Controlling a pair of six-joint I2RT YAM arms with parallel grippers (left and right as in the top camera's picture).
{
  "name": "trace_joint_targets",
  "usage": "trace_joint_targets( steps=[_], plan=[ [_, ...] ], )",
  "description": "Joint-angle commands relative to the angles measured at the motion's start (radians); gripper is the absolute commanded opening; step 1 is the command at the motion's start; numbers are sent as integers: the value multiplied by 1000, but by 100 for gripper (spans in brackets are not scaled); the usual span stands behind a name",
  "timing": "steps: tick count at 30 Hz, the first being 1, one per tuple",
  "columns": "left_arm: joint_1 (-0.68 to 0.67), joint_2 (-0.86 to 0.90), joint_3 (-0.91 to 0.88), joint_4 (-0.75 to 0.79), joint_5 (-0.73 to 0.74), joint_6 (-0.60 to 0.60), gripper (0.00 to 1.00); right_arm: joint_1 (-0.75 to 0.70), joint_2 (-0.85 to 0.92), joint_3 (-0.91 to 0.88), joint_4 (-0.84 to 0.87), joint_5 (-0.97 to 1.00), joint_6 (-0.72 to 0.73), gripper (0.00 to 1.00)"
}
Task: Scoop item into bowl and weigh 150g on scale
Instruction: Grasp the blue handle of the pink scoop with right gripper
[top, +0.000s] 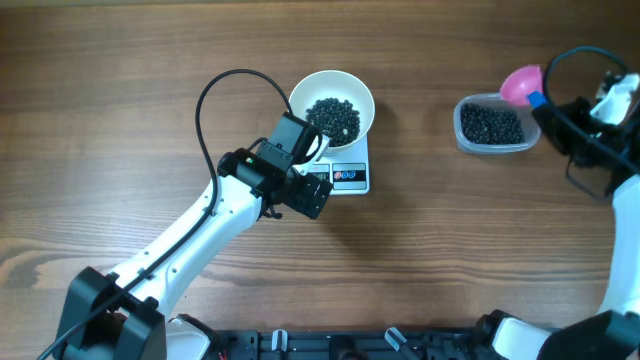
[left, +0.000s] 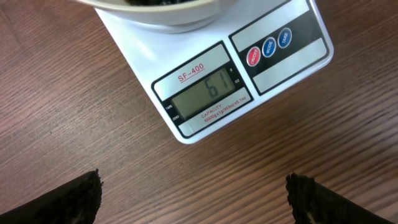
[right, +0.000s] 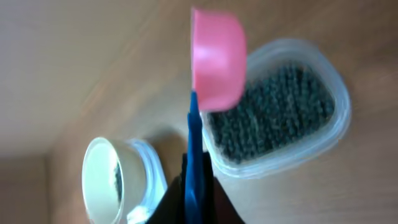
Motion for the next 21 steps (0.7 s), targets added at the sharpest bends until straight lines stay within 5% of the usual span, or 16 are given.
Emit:
trace_joint_targets(
  steps=[1, 6, 12, 21],
  plan=[
    [1, -17, -6, 0, 12, 12, 100, 9, 137, 287, -229, 68, -201, 5],
    [1, -17, -6, 0, 12, 12, 100, 43, 380, 660, -544, 178, -412, 4],
    [1, -17, -6, 0, 12, 12, 100, 89, 553, 684, -727, 245, -719, 4],
    [1, -17, -6, 0, 12, 12, 100, 122, 581, 684, -636, 460, -776, 4]
  ],
)
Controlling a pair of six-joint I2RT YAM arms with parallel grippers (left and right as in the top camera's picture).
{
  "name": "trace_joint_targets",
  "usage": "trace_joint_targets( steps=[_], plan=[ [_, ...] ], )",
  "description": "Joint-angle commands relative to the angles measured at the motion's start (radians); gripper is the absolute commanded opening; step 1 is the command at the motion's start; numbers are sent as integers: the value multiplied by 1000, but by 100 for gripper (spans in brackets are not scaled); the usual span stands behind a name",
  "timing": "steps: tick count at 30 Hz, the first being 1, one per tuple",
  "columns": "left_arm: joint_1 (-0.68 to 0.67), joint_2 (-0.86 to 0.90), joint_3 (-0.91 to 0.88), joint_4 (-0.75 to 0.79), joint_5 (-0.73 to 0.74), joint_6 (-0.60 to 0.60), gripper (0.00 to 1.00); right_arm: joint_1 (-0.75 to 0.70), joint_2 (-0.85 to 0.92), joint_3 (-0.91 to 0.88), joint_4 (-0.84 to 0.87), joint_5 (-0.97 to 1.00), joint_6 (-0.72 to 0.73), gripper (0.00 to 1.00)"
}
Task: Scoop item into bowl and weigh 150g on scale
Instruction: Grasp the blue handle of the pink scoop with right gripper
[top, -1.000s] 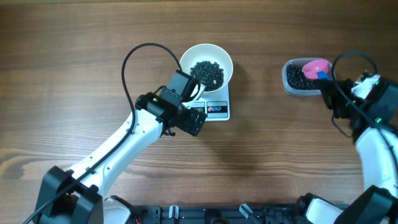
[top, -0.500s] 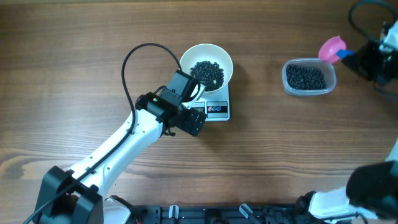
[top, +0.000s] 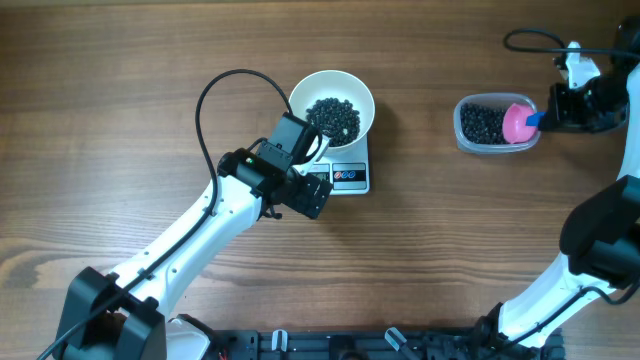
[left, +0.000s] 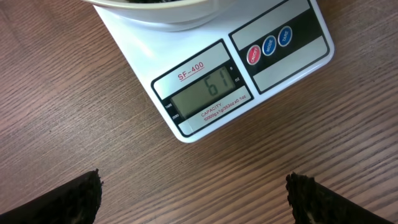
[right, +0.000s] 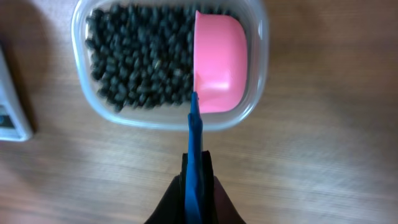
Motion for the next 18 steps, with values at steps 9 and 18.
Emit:
trace_joint_targets(
  steps=[9, 18],
  plan=[
    [1, -17, -6, 3, 12, 12, 100, 70, 12, -69, 109, 96, 48, 4],
    [1, -17, -6, 3, 12, 12, 100, 14, 13, -143, 129, -205, 36, 4]
  ],
)
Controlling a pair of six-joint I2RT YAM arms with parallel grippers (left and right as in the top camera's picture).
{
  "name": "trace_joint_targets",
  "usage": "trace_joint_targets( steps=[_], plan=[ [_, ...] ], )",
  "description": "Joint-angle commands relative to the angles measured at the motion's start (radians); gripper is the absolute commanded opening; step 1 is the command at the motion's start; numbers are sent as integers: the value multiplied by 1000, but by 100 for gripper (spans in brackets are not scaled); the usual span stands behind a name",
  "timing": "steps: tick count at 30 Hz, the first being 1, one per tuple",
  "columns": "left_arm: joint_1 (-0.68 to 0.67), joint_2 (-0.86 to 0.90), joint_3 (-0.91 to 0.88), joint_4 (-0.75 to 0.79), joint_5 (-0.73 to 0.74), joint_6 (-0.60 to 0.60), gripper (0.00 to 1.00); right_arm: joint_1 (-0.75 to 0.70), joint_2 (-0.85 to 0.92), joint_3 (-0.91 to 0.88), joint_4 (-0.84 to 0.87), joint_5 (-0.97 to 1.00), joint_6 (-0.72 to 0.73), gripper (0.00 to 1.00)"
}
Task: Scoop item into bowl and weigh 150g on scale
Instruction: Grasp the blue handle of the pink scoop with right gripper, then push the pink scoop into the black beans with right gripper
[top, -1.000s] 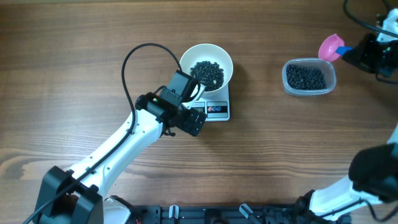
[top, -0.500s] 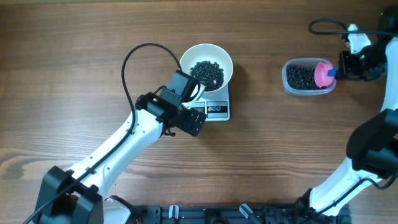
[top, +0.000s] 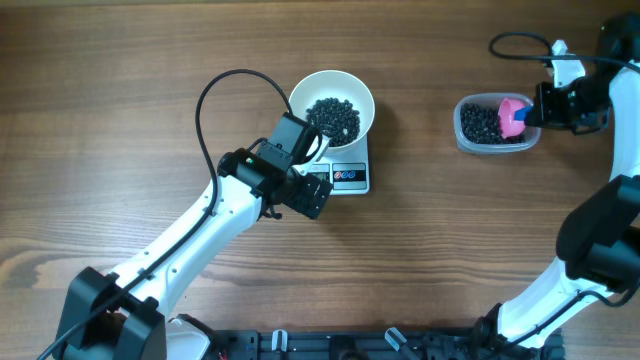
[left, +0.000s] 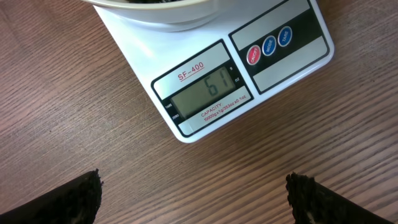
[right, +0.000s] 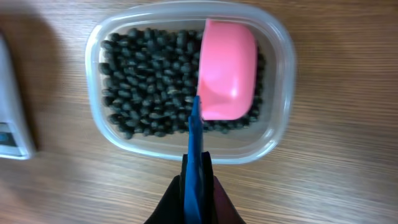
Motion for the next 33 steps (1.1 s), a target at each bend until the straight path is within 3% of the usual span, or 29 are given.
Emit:
trace_joint_targets(
  steps=[1, 9, 23, 33],
  plan=[
    [1, -17, -6, 2, 12, 12, 100, -20, 41, -25, -29, -131, -7, 4],
    [1, -17, -6, 2, 12, 12, 100, -22, 41, -26, -119, -131, -63, 4],
    [1, -17, -6, 2, 12, 12, 100, -21, 41, -27, 59, -209, -80, 5],
    [1, -17, -6, 2, 12, 12, 100, -19, 41, -27, 78, -209, -76, 30]
  ],
)
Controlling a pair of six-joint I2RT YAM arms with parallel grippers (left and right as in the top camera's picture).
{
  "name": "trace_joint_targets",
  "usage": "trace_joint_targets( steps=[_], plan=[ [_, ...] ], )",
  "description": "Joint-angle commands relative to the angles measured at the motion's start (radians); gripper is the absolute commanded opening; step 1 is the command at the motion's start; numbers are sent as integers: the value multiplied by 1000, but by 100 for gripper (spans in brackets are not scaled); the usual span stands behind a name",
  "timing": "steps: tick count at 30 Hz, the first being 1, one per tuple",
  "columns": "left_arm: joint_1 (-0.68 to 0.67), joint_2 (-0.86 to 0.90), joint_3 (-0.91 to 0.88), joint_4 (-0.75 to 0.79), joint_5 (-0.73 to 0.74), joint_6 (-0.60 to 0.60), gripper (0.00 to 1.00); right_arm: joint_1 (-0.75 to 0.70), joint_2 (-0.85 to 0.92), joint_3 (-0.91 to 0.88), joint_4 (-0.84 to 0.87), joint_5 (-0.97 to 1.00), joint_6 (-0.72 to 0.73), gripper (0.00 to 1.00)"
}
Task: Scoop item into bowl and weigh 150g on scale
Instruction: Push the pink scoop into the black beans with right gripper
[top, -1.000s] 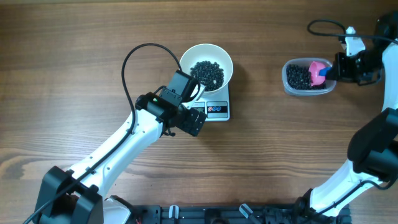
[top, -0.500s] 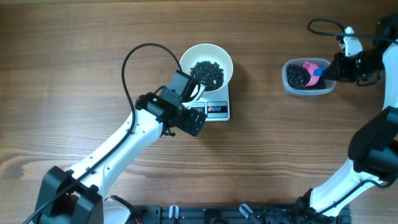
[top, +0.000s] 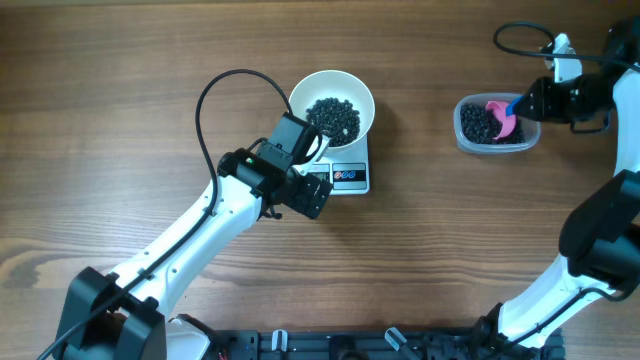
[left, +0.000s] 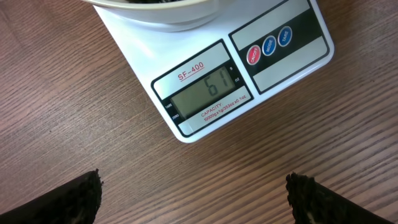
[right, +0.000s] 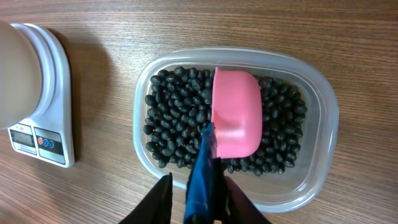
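A white bowl (top: 332, 105) of black beans stands on the white scale (top: 345, 177). The scale's display (left: 211, 87) reads 61. At the right, a clear plastic container (top: 492, 125) holds more black beans (right: 174, 118). The pink scoop (right: 236, 121) lies mouth down on those beans, right of the container's middle. My right gripper (right: 200, 186) is shut on the scoop's blue handle (right: 204, 162). My left gripper (left: 193, 199) hangs open over the wood just in front of the scale, with nothing between its fingers.
A black cable (top: 225, 90) loops from the left arm past the bowl's left side. Another cable (top: 520, 35) runs above the container at the far right. Bare wooden table (top: 130, 80) lies all round.
The scoop has moved a little to the left inside the container, further over the beans. My right wrist has tilted, so the scale and bowl now show at its left edge. The left arm is unchanged.
The right gripper first held the pink scoop in the air at the container's far right end. Then the scoop was over the container's right end, then down on the beans, and now nearer the middle. The scale has read 61 throughout and the left gripper stayed open.
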Motion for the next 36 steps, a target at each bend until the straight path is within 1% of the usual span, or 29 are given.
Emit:
trace_joint_targets(
  steps=[1, 3, 6, 8, 10, 13, 15, 16, 18, 20, 26, 27, 30, 31, 33, 36],
  plan=[
    [1, -17, -6, 2, 12, 12, 100, 6, 24, -10, 8, -26, -13, 33],
    [1, -17, -6, 2, 12, 12, 100, 6, 24, -10, 26, -26, -13, 37],
    [1, -17, -6, 2, 12, 12, 100, 6, 24, -10, 51, -26, -13, 39],
    [1, -17, -6, 2, 12, 12, 100, 6, 24, -10, 69, -27, -14, 43],
    [1, -17, -6, 2, 12, 12, 100, 6, 24, -10, 90, -27, -13, 44],
    [1, -17, -6, 2, 12, 12, 100, 21, 24, -10, 106, -27, -16, 39],
    [1, -17, -6, 2, 12, 12, 100, 39, 24, -10, 103, -19, -22, 38],
    [1, -17, -6, 2, 12, 12, 100, 46, 24, -10, 103, 1, -24, 38],
    [1, -17, -6, 2, 12, 12, 100, 57, 24, -10, 95, 108, -12, 38],
    [1, -17, -6, 2, 12, 12, 100, 58, 24, -10, 82, 154, -13, 38],
    [1, -17, -6, 2, 11, 12, 100, 58, 24, -10, 85, 154, -15, 37],
    [1, -17, -6, 2, 12, 12, 100, 58, 24, -10, 83, 154, -14, 35],
    [1, -17, -6, 2, 12, 12, 100, 58, 24, -35, 100, 154, -16, 34],
    [1, -17, -6, 2, 12, 12, 100, 58, 24, -61, 137, 154, -16, 34],
    [1, -17, -6, 2, 12, 12, 100, 58, 24, -72, 152, 157, -15, 28],
    [1, -17, -6, 2, 12, 12, 100, 58, 23, -72, 161, 157, -14, 28]
  ],
)
